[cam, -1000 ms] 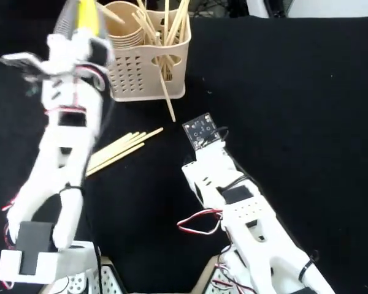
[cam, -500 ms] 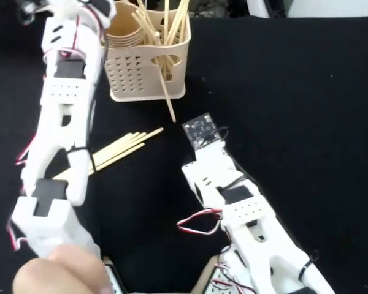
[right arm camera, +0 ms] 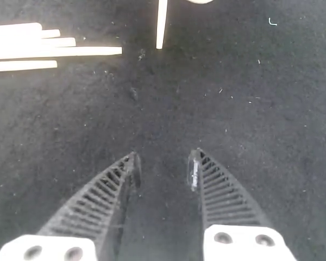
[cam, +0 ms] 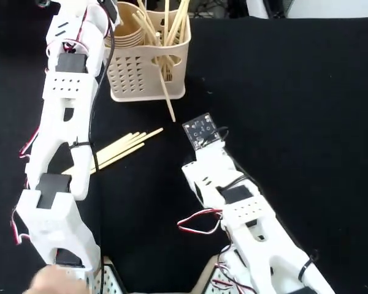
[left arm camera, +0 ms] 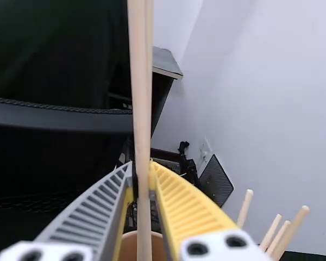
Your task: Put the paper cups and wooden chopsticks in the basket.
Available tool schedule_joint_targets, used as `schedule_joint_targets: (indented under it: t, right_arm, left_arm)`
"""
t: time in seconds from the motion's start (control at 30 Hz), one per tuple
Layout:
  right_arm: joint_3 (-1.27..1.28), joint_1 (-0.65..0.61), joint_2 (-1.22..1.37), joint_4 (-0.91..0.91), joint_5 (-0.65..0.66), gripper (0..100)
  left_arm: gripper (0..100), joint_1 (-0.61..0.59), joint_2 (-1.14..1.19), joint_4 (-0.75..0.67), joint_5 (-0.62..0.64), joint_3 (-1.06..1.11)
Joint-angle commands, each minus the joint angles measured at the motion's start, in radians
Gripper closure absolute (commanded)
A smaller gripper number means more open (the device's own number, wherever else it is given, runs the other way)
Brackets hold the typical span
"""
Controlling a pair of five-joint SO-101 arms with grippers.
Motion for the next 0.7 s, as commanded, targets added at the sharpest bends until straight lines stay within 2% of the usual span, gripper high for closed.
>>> schedule_joint_targets:
  t: [0.0,0.17,0.4,0.47,0.67]
  right_arm:
    - [-0.007,-0.014,-0.019,-0.023,-0.008,83.5]
    - [-0.007,-0.014,-0.019,-0.023,-0.008,83.5]
    - [-0.007,-0.014,-0.019,-0.023,-0.008,83.5]
    - [-0.007,-0.014,-0.019,-0.023,-0.008,83.5]
    - [-0.005,-0.014,-0.019,-0.023,-0.008,83.5]
  left_arm:
    - [97,0.010,-0.091,0.002,-0.011,-0.051]
    - [97,0.004,-0.181,0.008,-0.011,-0.042]
    - [97,0.053,-0.342,0.103,-0.012,0.059]
    - [97,0.094,-0.394,0.121,-0.031,0.105]
    - [97,0.265,-0.482,0.100,-0.192,0.266]
